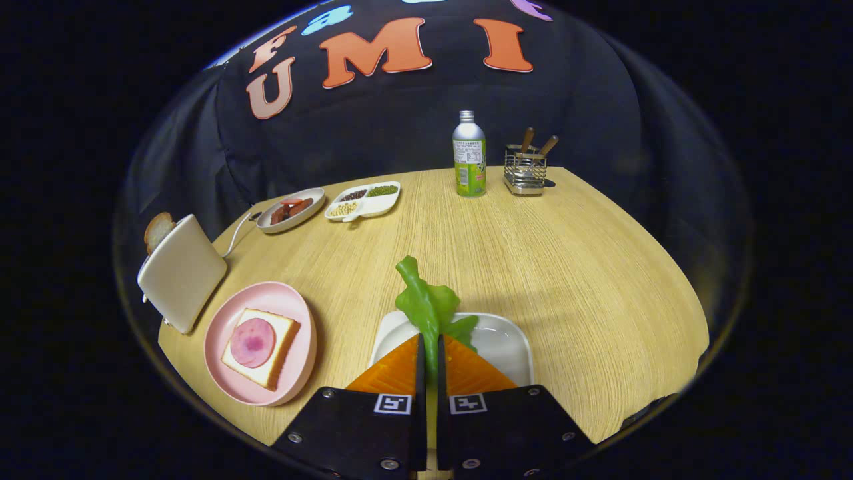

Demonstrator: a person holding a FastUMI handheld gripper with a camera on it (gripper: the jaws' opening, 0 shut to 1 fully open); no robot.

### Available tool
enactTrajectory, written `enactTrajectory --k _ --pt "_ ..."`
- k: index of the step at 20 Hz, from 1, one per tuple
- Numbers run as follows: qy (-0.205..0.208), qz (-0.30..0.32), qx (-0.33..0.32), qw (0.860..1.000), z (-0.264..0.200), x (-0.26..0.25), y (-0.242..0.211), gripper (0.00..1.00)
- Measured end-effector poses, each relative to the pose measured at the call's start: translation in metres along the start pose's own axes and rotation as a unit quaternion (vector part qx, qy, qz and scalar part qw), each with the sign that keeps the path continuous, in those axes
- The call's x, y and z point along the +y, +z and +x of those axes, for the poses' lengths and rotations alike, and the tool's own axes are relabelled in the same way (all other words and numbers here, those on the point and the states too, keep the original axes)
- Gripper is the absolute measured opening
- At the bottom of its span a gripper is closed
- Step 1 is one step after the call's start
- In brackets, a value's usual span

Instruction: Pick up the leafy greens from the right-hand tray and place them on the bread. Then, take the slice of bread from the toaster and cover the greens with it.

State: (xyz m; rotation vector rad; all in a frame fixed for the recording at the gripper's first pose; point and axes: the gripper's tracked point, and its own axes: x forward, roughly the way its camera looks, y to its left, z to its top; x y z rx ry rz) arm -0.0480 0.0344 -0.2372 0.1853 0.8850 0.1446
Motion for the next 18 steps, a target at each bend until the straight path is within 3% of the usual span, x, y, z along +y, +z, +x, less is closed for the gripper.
enactTrajectory --k 11,18 --pt "0.092 -0.026 -0.057 0.994 -0.013 0.081 0.035 0.06" --pt "0.116 -0.061 -0.053 0.99 0.001 0.124 0.027 0.07"
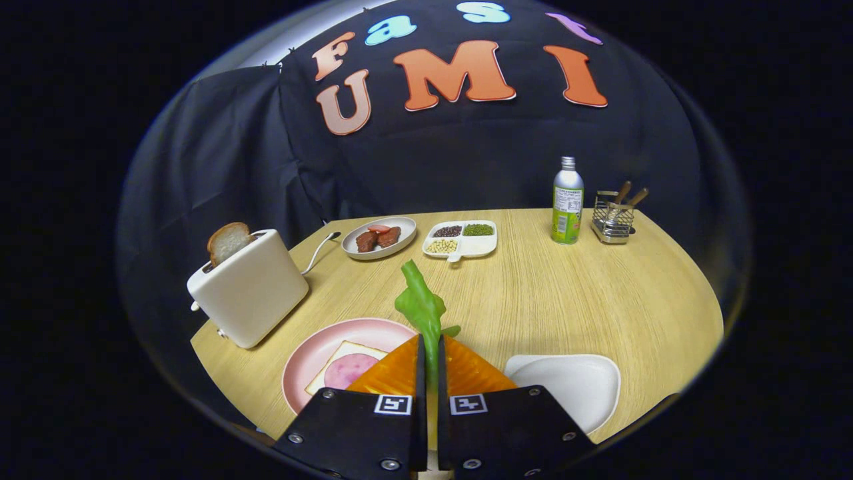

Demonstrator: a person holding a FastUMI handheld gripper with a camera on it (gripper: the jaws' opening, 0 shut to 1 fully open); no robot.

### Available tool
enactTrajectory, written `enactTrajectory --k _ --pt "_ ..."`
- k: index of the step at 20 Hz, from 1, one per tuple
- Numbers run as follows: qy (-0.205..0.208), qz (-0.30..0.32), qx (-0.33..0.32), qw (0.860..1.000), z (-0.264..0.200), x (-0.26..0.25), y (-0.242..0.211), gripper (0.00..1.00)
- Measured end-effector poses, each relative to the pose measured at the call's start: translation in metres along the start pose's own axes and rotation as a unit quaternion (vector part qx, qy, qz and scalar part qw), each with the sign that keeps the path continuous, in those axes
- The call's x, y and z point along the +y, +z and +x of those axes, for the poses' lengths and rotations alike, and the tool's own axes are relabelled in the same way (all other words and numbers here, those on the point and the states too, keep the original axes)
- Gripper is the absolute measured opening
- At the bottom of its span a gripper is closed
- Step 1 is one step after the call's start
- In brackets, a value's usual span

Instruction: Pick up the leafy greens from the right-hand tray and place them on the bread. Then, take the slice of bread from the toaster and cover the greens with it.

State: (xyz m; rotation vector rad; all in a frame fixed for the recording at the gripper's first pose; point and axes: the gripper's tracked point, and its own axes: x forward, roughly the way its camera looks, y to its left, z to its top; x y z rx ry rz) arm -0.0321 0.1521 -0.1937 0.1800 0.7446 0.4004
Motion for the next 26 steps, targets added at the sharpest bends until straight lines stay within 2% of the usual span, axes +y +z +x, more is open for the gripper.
enactTrajectory --k 11,15,18,22,26 --pt "0.039 -0.049 0.044 0.997 0.022 0.06 -0.034 0.06" --pt "0.038 -0.058 0.054 0.996 0.028 0.072 -0.043 0.07" --pt "0.059 -0.05 0.079 0.994 0.03 0.086 -0.054 0.09" --pt "0.068 -0.061 0.097 0.991 0.031 0.098 -0.065 0.19" --pt "0.073 -0.078 0.096 0.99 0.028 0.108 -0.067 0.35"
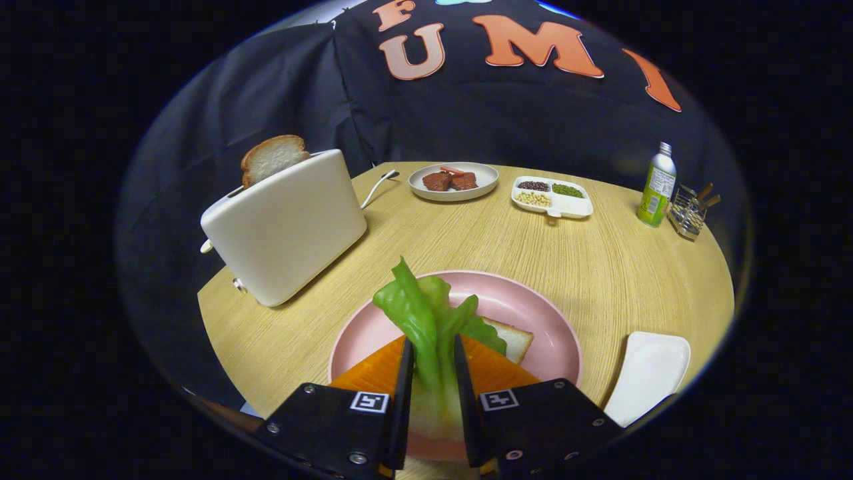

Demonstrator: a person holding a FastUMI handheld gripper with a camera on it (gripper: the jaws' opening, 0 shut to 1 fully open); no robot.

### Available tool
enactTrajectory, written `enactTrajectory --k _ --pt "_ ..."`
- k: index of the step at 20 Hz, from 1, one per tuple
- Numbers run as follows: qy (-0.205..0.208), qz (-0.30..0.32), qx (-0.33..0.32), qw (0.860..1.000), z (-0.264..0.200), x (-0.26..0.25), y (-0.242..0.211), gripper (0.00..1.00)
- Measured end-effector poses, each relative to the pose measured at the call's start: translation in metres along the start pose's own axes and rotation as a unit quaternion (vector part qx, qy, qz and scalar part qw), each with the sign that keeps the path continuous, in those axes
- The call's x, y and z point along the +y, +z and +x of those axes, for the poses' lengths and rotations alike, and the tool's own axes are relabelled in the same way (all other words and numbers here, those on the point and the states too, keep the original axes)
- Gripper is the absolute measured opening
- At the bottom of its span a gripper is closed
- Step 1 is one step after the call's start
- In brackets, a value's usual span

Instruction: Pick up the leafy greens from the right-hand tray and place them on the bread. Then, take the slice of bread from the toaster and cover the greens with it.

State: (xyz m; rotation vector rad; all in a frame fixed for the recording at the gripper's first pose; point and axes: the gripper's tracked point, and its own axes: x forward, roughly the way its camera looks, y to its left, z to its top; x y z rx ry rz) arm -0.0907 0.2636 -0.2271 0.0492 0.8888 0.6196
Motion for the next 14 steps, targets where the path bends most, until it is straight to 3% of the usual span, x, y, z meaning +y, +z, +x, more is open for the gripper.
enactTrajectory --k 7,10,14 --pt "-0.013 -0.021 -0.008 1.0 -0.009 -0.001 0.01 0.62" --pt "-0.053 -0.042 -0.014 0.998 -0.016 -0.025 0.021 0.64" --pt "-0.049 -0.04 -0.032 0.997 -0.032 -0.027 0.052 0.64"
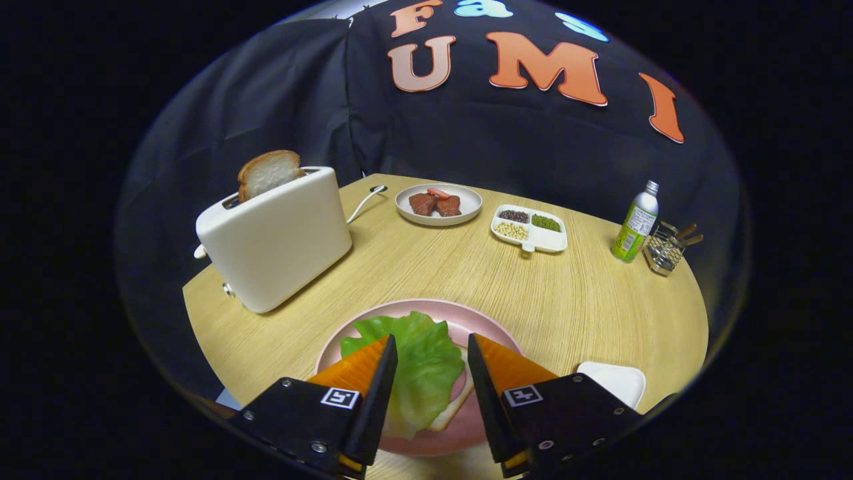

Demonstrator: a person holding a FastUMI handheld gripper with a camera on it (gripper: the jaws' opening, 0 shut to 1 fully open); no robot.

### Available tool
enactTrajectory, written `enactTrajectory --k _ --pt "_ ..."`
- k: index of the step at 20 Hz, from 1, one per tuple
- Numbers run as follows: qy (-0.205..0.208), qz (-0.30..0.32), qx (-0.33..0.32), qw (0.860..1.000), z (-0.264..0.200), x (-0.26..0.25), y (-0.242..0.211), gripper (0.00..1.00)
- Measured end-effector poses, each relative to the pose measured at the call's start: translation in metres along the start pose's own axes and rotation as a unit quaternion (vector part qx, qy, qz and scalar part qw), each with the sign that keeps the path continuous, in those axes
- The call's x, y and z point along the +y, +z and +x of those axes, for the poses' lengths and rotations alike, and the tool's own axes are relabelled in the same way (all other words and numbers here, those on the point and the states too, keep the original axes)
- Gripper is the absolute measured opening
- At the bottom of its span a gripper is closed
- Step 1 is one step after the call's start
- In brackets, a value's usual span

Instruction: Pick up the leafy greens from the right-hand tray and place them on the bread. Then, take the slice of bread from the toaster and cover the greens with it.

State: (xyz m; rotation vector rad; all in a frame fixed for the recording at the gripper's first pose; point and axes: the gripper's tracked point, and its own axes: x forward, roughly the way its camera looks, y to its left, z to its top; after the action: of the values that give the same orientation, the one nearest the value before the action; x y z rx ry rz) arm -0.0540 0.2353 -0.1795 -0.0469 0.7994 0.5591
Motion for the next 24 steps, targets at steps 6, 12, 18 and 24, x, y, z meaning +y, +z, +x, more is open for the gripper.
enactTrajectory --k 6,12,18,24 --pt "0.038 0.011 -0.018 0.999 -0.014 0.022 0.053 0.81" --pt "0.079 0.031 -0.013 0.996 -0.014 0.063 0.099 0.86" --pt "0.128 0.048 -0.002 0.991 -0.004 0.119 0.148 0.86" --pt "0.161 0.08 0.03 0.983 0.021 0.17 0.185 0.89"
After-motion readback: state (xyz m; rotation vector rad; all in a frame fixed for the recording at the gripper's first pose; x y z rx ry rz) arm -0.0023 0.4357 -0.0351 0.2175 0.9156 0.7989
